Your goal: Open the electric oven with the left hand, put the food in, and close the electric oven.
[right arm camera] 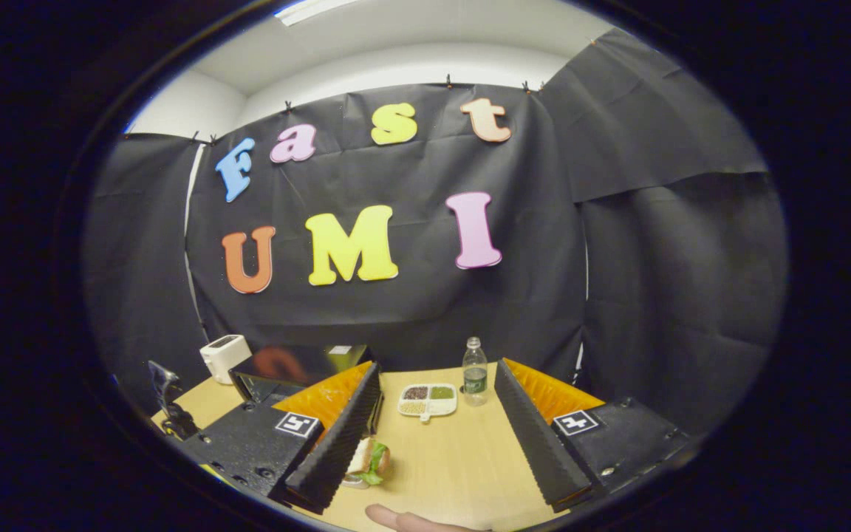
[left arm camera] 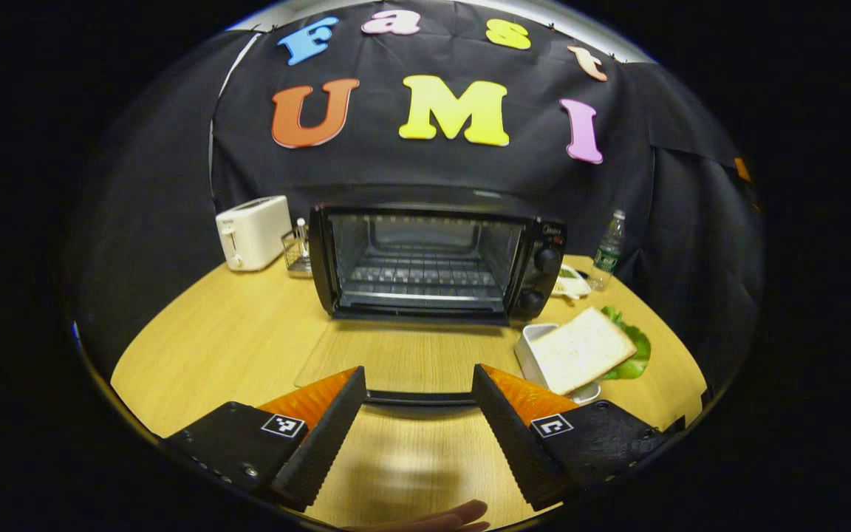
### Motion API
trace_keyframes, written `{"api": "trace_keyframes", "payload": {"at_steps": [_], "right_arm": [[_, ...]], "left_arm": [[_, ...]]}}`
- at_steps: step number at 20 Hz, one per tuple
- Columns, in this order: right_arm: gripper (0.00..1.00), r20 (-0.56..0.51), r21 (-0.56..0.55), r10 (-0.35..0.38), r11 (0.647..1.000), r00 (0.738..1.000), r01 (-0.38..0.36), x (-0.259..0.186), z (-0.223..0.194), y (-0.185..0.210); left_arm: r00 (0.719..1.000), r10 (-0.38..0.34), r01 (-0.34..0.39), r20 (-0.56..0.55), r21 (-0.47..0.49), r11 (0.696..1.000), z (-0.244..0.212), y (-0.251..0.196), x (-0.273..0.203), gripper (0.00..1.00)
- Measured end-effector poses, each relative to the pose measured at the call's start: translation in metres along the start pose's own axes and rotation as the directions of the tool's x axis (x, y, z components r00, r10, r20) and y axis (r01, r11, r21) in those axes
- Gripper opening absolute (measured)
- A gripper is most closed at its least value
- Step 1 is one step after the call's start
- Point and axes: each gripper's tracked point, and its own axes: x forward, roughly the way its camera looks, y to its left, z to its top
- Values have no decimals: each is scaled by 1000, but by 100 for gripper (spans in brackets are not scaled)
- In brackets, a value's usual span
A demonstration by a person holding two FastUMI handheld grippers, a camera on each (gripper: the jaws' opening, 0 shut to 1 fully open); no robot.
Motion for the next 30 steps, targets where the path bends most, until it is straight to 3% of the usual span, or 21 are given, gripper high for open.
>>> {"api": "trace_keyframes", "payload": {"at_steps": [1,2,5,7,9,13,16,20,21,25,28,30], "right_arm": [[90,-19,3,11,1000,1000,-11,8,-5,1],[100,-42,1,22,1000,999,-22,17,-11,2],[100,-129,-10,66,998,989,-68,47,-36,5],[99,-208,11,122,992,970,-122,68,-59,12],[98,-302,55,193,981,933,-185,86,-86,24],[98,-478,153,324,946,816,-286,111,-140,46],[97,-599,259,418,908,683,-328,121,-179,65],[97,-708,371,502,863,497,-343,118,-214,81],[97,-722,387,513,856,464,-343,118,-223,85],[97,-755,410,519,850,400,-330,130,-243,83],[95,-808,432,504,859,304,-276,126,-263,80],[91,-798,492,547,834,254,-250,125,-272,90]], "left_arm": [[999,-1,1,48,-2,1000,19,1,-11,95],[995,-1,1,99,-5,1000,41,3,-22,94],[972,6,-4,236,-11,1000,94,8,-58,94],[946,28,-31,322,3,1000,124,12,-83,94],[926,64,-71,371,5,997,143,17,-108,94],[898,72,-77,434,-6,997,160,7,-149,93],[891,74,-80,448,-6,997,159,4,-158,93],[910,50,-44,411,-24,999,150,-9,-155,93],[913,37,-29,405,-24,999,148,-13,-156,93],[920,30,-26,391,-16,1000,145,-16,-155,92],[926,37,-36,376,-12,999,141,-18,-149,93],[936,27,-23,351,-17,1000,136,-22,-146,93]]}}
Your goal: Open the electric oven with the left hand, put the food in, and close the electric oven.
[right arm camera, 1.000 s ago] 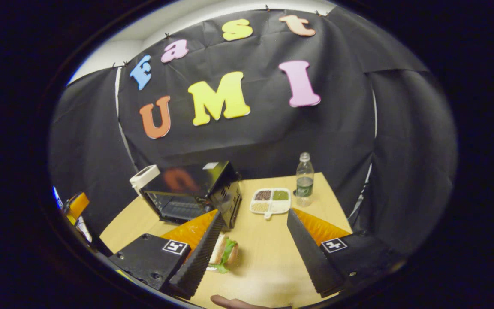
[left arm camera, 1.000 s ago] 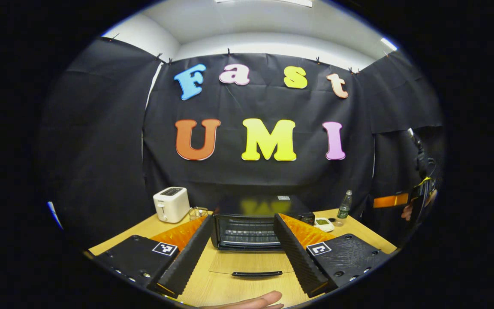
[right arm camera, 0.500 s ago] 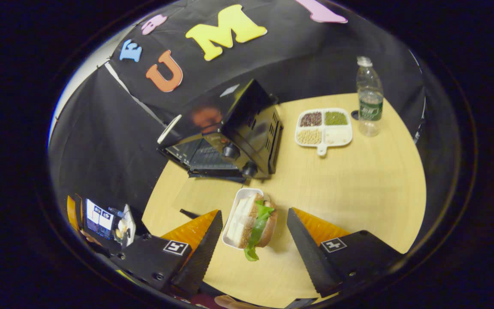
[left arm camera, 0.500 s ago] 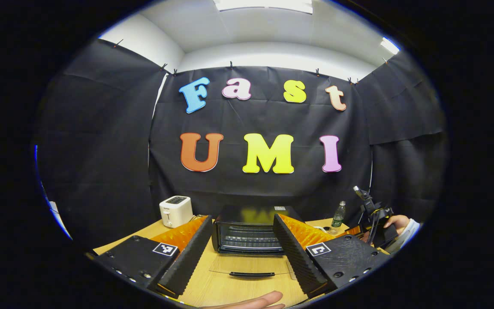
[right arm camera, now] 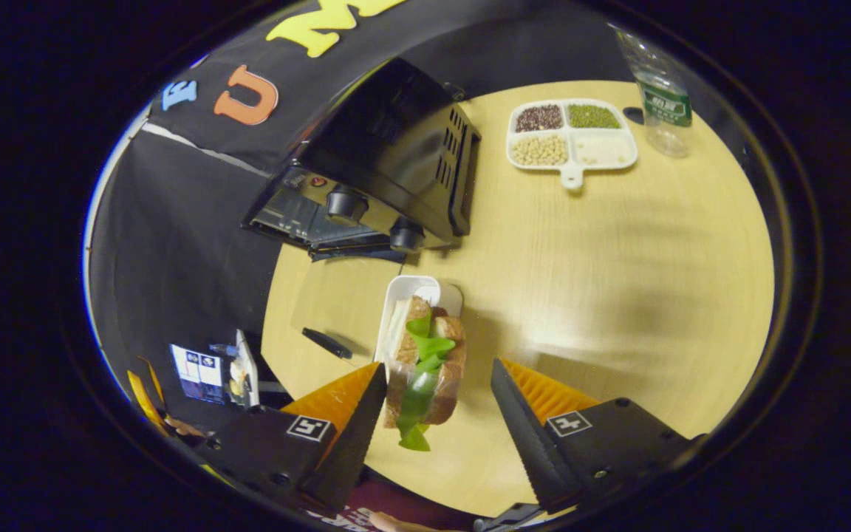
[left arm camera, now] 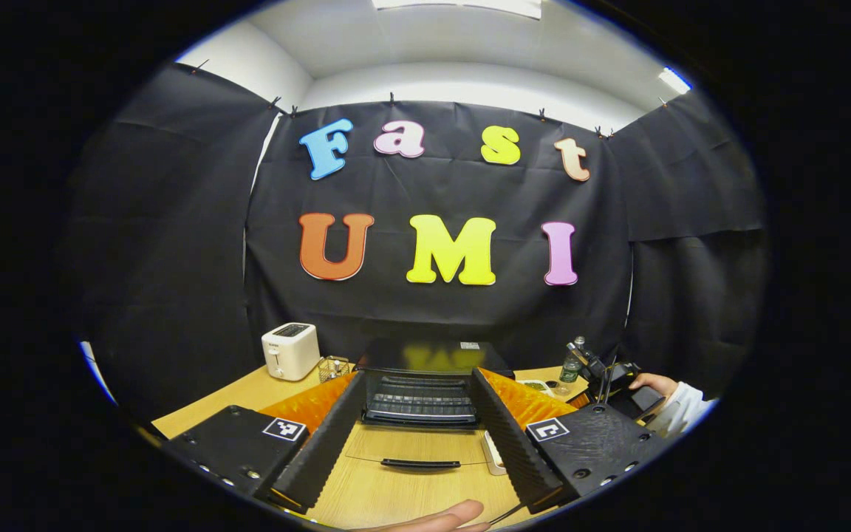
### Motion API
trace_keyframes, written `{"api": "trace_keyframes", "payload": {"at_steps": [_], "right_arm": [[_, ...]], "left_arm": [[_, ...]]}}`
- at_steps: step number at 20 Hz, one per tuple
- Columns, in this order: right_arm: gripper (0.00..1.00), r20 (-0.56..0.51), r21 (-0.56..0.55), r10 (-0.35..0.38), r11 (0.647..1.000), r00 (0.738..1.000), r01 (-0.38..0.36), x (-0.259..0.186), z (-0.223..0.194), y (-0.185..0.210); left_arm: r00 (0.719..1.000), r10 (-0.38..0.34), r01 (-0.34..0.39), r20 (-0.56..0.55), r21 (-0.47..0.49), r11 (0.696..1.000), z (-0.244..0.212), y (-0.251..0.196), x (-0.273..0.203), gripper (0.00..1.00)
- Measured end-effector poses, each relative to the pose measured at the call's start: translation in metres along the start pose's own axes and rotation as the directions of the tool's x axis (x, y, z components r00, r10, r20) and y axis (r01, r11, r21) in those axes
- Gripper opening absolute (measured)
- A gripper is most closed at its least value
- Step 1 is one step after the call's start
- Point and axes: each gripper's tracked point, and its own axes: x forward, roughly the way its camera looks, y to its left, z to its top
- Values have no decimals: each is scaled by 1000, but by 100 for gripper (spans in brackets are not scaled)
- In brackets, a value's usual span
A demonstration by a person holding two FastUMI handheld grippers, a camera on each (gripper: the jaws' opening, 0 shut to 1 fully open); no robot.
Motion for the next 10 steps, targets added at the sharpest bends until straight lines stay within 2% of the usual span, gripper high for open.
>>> {"api": "trace_keyframes", "payload": {"at_steps": [1,2,4,5,6,7,8,10], "right_arm": [[84,-12,13,23,1000,1000,-22,4,-2,3],[82,-13,20,41,999,999,-41,8,-1,4],[71,-18,35,78,996,997,-77,10,-1,12],[46,-1,40,87,995,996,-87,8,1,10],[55,11,45,88,995,996,-89,7,2,10],[38,22,54,83,995,996,-84,5,3,11],[45,34,59,80,995,996,-82,5,3,11],[43,70,66,67,995,995,-72,3,5,11]], "left_arm": [[1000,-6,6,-5,0,1000,0,-2,0,93],[1000,-8,8,-9,2,1000,-1,-4,0,93],[1000,-12,12,-18,6,1000,-5,-4,-1,93],[1000,-12,12,-22,8,1000,-6,-3,-1,93],[1000,-9,9,-23,9,1000,-8,-1,-3,93],[1000,-5,5,-23,6,1000,-8,2,-5,93],[1000,-3,3,-19,2,1000,-8,5,-6,93],[1000,2,-2,-12,-14,1000,-7,11,-10,93]]}}
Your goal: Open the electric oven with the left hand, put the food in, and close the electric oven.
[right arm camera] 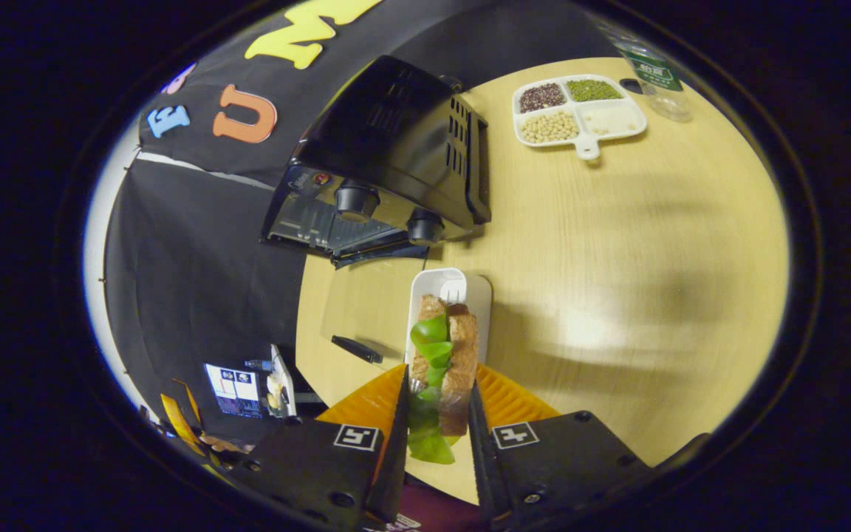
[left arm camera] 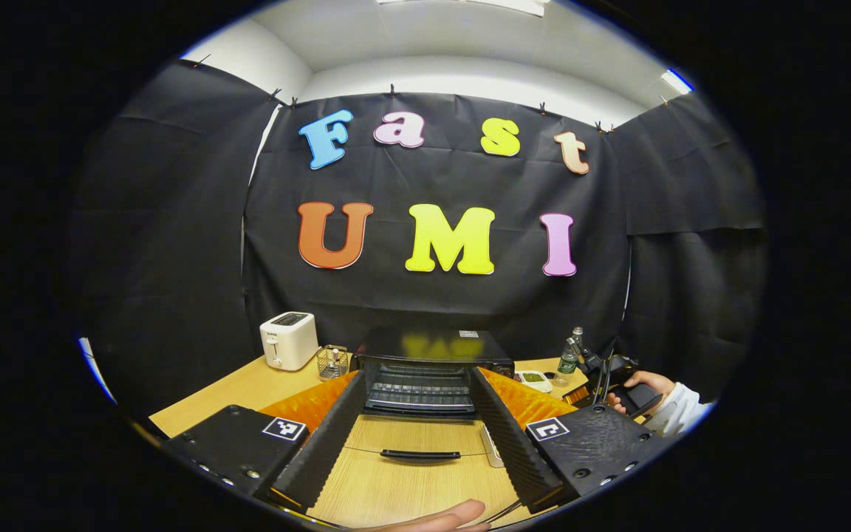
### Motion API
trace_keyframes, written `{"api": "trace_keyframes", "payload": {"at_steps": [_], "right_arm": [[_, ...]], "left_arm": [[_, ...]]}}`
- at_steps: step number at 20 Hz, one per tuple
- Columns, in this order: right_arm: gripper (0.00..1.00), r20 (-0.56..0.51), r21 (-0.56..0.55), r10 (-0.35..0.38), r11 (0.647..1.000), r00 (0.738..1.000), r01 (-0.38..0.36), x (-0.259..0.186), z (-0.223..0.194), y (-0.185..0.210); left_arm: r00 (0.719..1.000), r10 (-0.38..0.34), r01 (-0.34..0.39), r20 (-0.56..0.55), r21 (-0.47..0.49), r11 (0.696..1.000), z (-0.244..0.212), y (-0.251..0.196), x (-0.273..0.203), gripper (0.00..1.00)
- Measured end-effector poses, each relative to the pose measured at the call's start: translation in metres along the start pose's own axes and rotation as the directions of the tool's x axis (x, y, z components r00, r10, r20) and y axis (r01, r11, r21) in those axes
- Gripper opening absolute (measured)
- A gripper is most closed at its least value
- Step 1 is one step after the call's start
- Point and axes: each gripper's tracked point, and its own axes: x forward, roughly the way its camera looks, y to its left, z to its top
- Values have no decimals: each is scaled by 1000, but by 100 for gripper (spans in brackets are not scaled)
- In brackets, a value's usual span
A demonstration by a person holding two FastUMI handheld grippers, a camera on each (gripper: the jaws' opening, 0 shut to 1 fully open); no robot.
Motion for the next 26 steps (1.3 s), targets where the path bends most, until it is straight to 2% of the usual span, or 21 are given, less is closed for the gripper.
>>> {"api": "trace_keyframes", "payload": {"at_steps": [1,2,3,4,6,8,11,13,15,17,19,21,23,24,26], "right_arm": [[33,26,0,-4,1000,1000,4,-2,-1,2],[42,52,1,-6,1000,999,6,-6,-4,5],[33,77,-1,1,1000,997,0,-14,-10,12],[42,101,-5,10,1000,995,-9,-21,-16,21],[42,172,-11,36,999,984,-34,-33,-22,41],[42,261,15,71,997,963,-78,-36,-23,61],[42,381,46,129,986,916,-158,-25,-27,92],[42,460,77,173,969,871,-233,-10,-28,111],[42,577,94,199,947,792,-307,9,-23,129],[42,648,102,202,933,735,-345,35,-18,140],[42,678,137,184,920,712,-368,67,-18,150],[42,725,156,182,896,664,-415,91,-8,159],[41,796,180,140,875,589,-450,109,12,159],[41,822,193,103,875,560,-445,118,23,157],[41,848,213,53,877,528,-431,138,46,155]], "left_arm": [[1000,-1,1,5,-5,1000,0,2,-1,93],[1000,-7,7,8,-7,1000,-1,3,-2,93],[1000,-13,13,8,-7,1000,-1,4,-3,92],[1000,-18,18,7,-7,1000,-1,6,-3,92],[1000,-21,21,8,-3,1000,2,12,-3,92],[999,-26,26,31,9,1000,7,18,-7,93],[998,-27,26,48,26,999,10,27,-10,93],[998,-29,28,58,22,999,11,32,-14,93],[997,-34,34,68,10,999,13,38,-19,93],[997,-16,17,77,-8,1000,13,50,-24,92],[997,-17,19,77,-29,999,9,55,-27,92],[997,-26,28,68,-37,999,7,61,-30,92],[997,-25,28,67,-40,999,6,70,-30,92],[997,-31,34,64,-43,998,5,70,-31,92],[997,-47,49,53,-40,998,1,72,-30,92]]}}
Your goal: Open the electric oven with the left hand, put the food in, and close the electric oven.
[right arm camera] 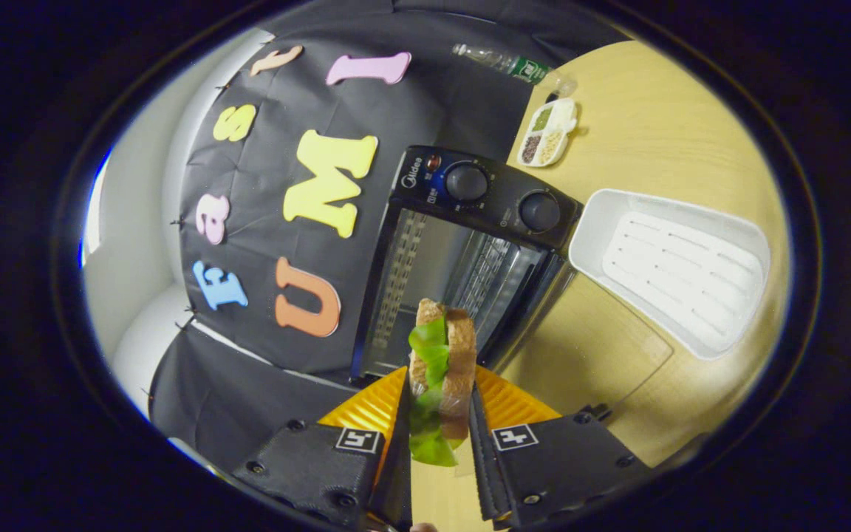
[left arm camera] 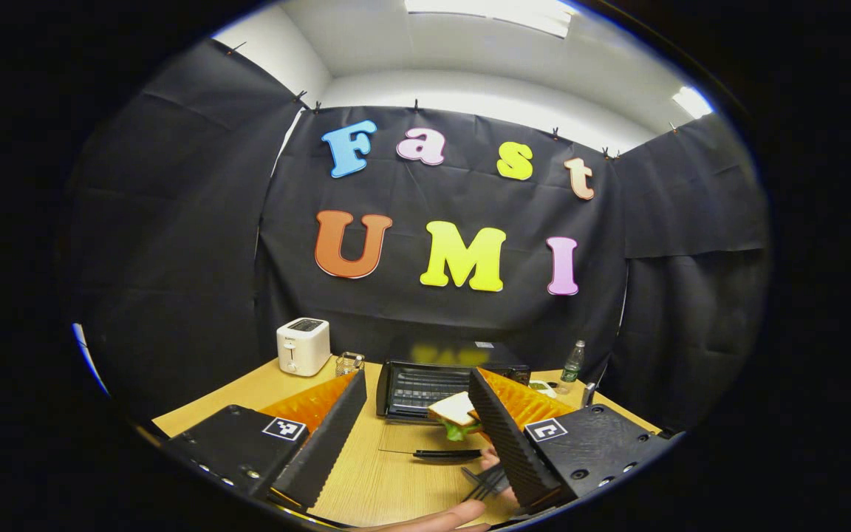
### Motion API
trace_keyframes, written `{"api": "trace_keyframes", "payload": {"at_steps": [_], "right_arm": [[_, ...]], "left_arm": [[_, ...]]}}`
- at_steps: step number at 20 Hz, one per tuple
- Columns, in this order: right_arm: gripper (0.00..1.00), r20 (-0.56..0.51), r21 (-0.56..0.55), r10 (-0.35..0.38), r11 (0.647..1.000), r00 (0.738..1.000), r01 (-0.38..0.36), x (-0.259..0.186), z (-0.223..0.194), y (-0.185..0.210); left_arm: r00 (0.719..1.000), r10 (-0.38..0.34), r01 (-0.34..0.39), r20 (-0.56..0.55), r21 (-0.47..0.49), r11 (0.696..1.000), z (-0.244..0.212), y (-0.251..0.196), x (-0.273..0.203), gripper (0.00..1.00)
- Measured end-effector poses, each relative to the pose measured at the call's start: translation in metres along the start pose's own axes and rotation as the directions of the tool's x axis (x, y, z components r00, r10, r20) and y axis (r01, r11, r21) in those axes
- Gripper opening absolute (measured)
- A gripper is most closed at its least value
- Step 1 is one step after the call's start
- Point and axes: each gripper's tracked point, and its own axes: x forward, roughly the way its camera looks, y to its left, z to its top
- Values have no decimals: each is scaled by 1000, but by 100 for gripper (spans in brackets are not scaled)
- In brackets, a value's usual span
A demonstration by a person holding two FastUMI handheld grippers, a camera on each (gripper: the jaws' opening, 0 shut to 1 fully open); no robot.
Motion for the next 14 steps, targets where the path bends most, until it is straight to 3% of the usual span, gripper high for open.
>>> {"api": "trace_keyframes", "payload": {"at_steps": [6,14], "right_arm": [[42,117,-30,-16,999,993,19,75,7,9],[42,232,-76,-72,993,970,92,135,38,0]], "left_arm": [[999,21,-19,-24,83,996,-7,22,-4,92],[999,0,3,-38,76,997,-13,21,2,92]]}}
